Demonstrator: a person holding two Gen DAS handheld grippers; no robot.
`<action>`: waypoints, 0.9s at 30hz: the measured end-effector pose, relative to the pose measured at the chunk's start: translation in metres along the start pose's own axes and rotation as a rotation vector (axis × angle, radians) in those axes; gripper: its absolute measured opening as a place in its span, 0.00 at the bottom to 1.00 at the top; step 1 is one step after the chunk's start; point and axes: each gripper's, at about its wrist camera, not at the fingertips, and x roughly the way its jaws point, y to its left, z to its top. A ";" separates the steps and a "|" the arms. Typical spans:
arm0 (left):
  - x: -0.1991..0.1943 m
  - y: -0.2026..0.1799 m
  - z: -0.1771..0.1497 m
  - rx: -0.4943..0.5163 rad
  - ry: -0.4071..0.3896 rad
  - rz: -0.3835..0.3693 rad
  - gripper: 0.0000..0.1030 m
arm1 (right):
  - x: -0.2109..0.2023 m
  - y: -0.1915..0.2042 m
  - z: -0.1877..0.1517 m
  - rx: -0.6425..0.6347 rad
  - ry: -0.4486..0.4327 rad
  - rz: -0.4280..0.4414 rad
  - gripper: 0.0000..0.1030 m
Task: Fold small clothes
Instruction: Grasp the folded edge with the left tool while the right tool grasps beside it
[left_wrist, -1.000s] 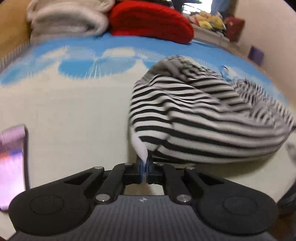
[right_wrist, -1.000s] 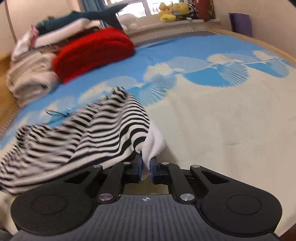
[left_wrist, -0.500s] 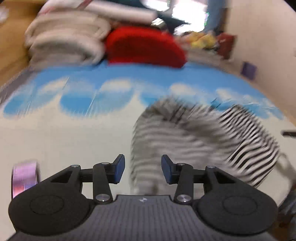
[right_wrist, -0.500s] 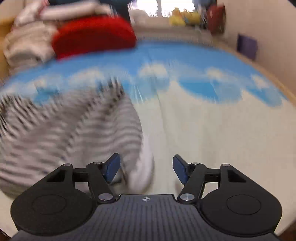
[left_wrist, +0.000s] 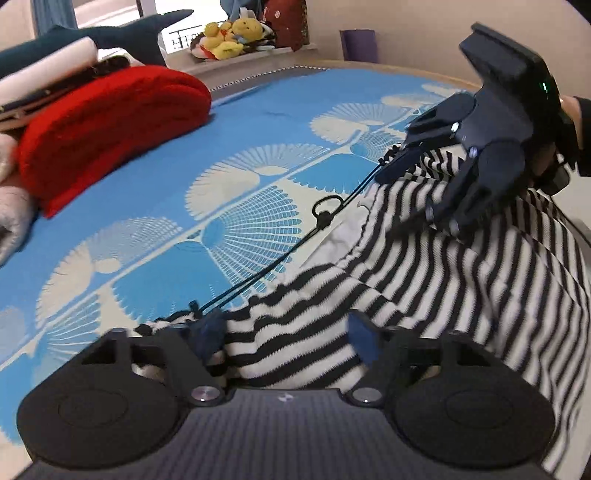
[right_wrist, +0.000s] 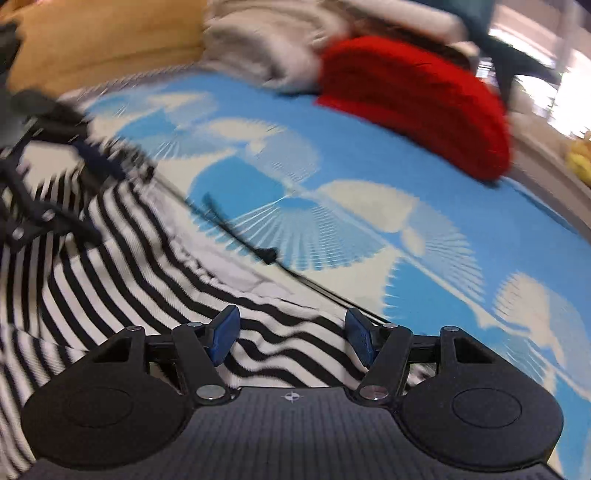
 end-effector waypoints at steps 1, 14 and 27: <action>0.007 0.004 -0.001 -0.012 0.006 -0.009 0.81 | 0.009 0.001 0.000 -0.030 0.016 0.023 0.71; -0.019 0.019 -0.017 -0.183 -0.057 0.013 0.09 | -0.018 0.020 0.000 -0.118 -0.050 0.060 0.11; 0.036 0.082 -0.047 -0.471 -0.172 0.007 0.48 | 0.045 -0.009 -0.005 0.217 -0.067 -0.037 0.37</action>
